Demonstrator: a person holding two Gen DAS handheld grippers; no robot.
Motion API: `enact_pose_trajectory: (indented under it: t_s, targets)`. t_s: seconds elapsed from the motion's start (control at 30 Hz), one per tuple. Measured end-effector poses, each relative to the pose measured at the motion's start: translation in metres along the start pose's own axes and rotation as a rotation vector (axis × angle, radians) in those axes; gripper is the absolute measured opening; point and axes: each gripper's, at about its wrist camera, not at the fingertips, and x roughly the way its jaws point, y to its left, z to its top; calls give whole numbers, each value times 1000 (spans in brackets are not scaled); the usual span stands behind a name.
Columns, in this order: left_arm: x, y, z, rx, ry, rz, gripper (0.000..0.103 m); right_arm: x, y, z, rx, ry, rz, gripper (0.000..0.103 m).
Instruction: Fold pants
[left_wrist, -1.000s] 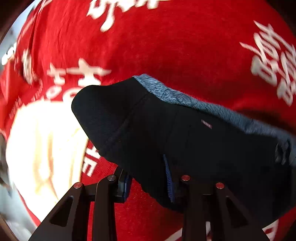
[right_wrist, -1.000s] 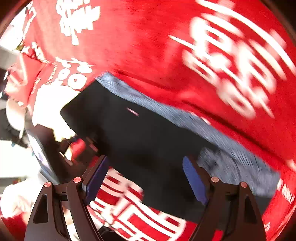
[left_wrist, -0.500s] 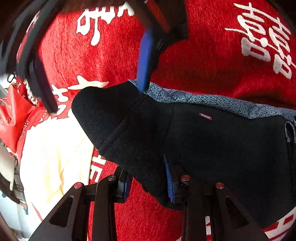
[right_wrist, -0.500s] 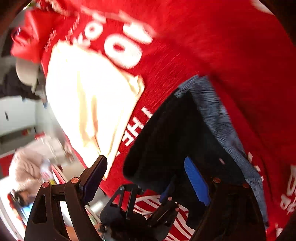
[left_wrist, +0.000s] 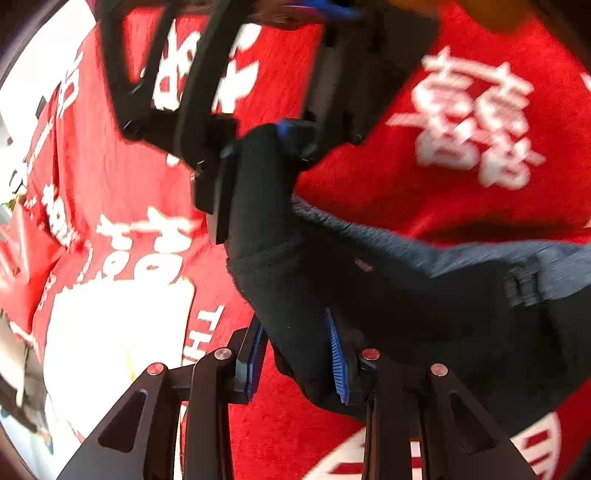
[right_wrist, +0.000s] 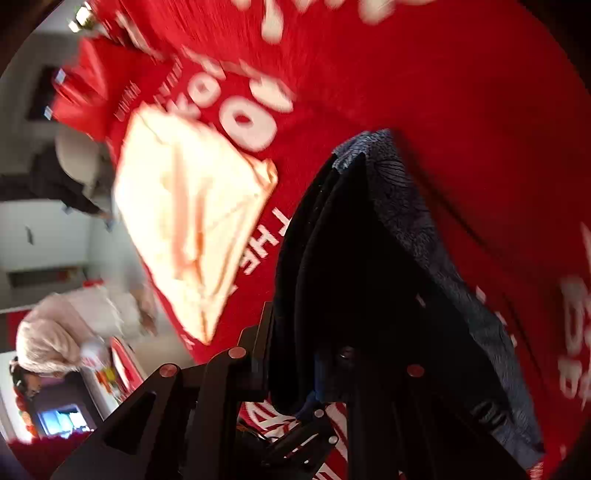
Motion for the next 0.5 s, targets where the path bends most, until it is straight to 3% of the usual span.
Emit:
enact_pose_trajectory:
  t_s: [0.27,0.5]
  targets:
    - [-98,-81,29,143,-143,-136,33,-117,-68,-127,123,-321,179,18]
    - [-154,-188,28,309,-197,-254,33,-167,-155,-268,307,-531,251,18]
